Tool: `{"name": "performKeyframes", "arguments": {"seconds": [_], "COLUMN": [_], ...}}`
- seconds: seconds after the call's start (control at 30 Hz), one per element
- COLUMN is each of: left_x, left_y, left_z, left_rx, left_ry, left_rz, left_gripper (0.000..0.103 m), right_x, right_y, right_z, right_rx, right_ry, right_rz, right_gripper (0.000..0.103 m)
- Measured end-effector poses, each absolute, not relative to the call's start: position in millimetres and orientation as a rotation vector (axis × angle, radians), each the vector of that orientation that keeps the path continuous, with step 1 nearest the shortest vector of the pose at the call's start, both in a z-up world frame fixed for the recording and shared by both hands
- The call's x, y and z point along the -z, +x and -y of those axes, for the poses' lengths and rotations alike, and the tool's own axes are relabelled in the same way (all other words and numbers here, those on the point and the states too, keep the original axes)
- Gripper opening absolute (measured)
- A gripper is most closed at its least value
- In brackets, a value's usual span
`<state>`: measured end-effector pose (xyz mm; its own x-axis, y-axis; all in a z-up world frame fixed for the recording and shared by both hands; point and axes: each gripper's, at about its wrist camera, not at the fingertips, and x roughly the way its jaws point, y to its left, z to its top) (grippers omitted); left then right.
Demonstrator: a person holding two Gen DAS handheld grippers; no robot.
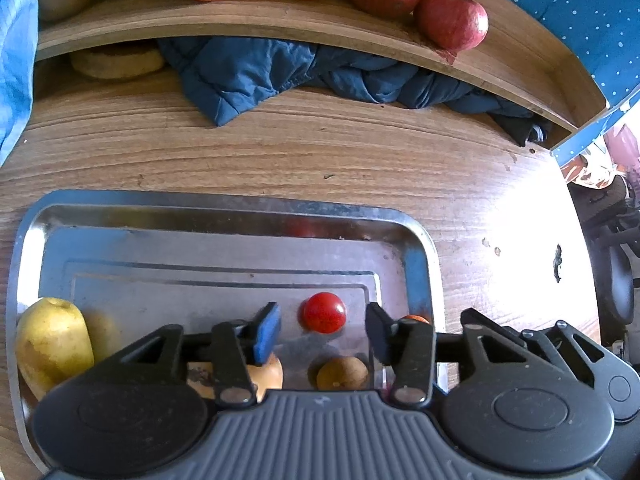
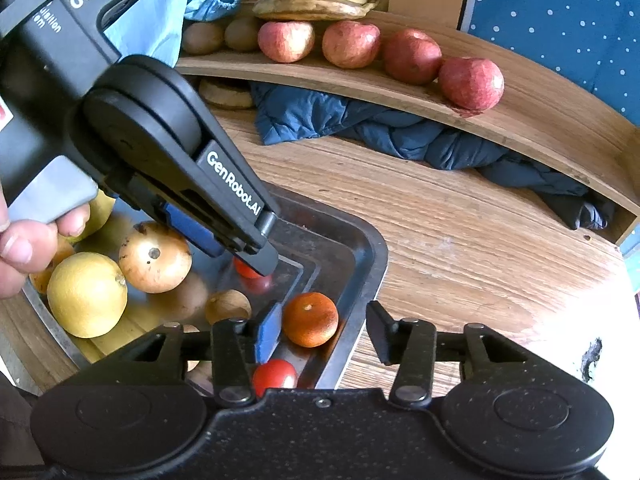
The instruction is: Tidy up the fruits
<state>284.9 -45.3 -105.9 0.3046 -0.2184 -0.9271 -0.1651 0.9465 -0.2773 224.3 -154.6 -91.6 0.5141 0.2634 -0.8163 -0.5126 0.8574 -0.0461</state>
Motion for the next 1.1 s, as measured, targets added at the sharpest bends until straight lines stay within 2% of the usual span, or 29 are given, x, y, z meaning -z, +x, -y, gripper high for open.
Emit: {"name": "performKeyframes", "arguments": {"seconds": [0.13,0.3,0.47,0.6,0.8,1.1], "left_x": [101,93,80,69,59,37], "left_y": [283,280,276,271,260,233], "left_z": [42,41,40,41,40,33], "left_rx": [0.025,0.006,-0.028,-0.049,-0.109,-0.225], "left_ry": [-0.351,-0.346,-0.34,-0.332,-0.321,-0.277], "left_rz": [-1.254,-1.229,-1.172,-1.123,-1.063,-0.925], "left_gripper": [0.059,0.072,0.085,0.09,0.098,0.101], "right_x": [89,85,78,73,68,55], "right_y": [222,220,218,216,211,203], "right_z": [157,161,168,175,183,193], "right_rx": [-0.468,-0.456,-0.44,-0.424,-0.408,-0.421], "right_ry": [-0.281,-0.272,-0.257,-0.237,-0.214,-0.172], "right_rz": [-0.919,-0.904,-0.876,-0.857,-0.837,-0.769], "right_gripper": [0.057,0.075,0.085,0.095,0.098,0.099]}}
